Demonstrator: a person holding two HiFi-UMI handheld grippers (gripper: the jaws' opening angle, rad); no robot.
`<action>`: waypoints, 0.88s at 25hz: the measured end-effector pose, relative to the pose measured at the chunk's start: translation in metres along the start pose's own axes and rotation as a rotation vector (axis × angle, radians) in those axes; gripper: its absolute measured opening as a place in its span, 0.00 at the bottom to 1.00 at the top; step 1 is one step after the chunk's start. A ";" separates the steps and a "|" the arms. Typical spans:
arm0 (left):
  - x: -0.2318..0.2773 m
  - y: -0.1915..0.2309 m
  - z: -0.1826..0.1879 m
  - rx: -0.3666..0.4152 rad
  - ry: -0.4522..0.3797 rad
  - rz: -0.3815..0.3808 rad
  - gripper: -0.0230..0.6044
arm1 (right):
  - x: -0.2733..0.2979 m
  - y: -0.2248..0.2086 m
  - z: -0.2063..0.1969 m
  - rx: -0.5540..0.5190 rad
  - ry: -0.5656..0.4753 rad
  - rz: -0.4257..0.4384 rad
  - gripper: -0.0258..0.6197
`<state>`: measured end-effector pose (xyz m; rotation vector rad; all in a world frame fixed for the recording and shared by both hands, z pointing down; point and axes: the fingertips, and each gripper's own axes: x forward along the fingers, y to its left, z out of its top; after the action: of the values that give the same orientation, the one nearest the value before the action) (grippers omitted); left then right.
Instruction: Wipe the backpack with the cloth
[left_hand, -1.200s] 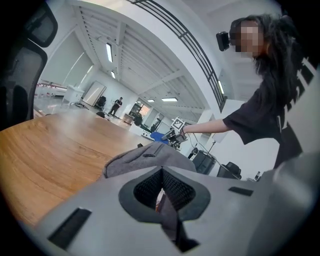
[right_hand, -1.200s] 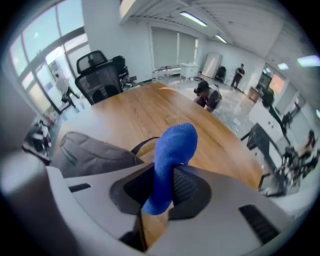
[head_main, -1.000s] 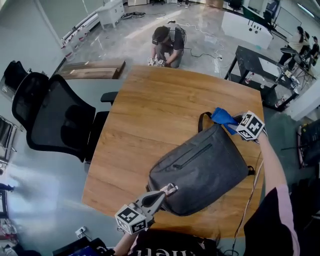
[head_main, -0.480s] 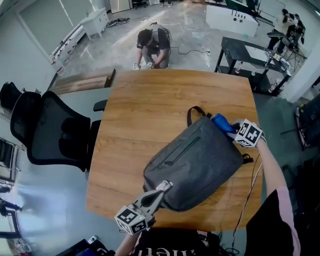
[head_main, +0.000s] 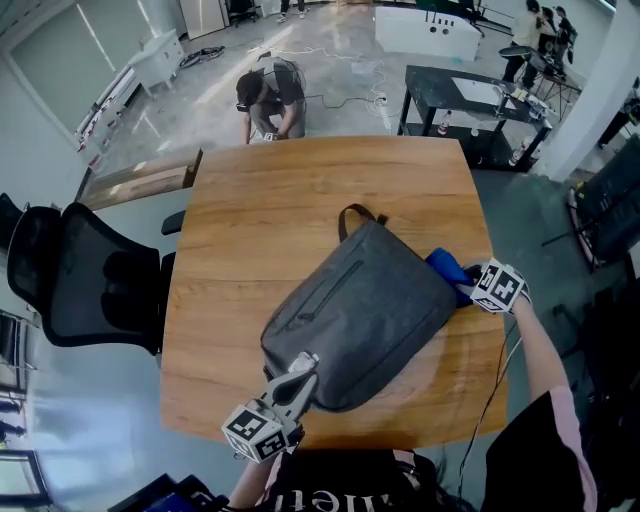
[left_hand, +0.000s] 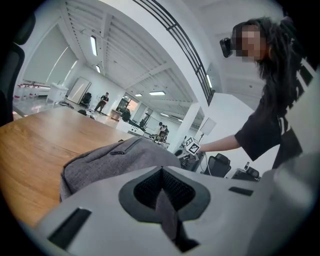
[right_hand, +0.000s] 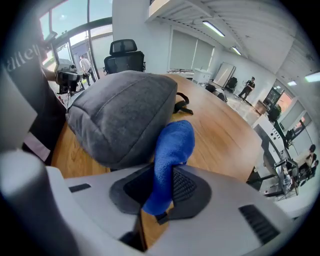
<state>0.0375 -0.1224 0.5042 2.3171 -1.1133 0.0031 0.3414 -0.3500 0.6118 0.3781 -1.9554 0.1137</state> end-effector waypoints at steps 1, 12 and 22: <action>0.001 -0.002 -0.002 0.002 0.001 -0.002 0.03 | -0.002 0.005 -0.010 0.020 -0.002 -0.004 0.16; 0.007 -0.025 -0.020 0.016 0.022 -0.004 0.03 | -0.015 0.051 -0.079 0.148 -0.025 -0.026 0.16; 0.004 -0.043 -0.031 0.025 0.018 0.023 0.03 | -0.037 0.071 -0.090 0.465 -0.100 -0.216 0.16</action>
<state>0.0780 -0.0885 0.5101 2.3217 -1.1372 0.0467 0.4112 -0.2524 0.6211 0.9115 -1.9623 0.4191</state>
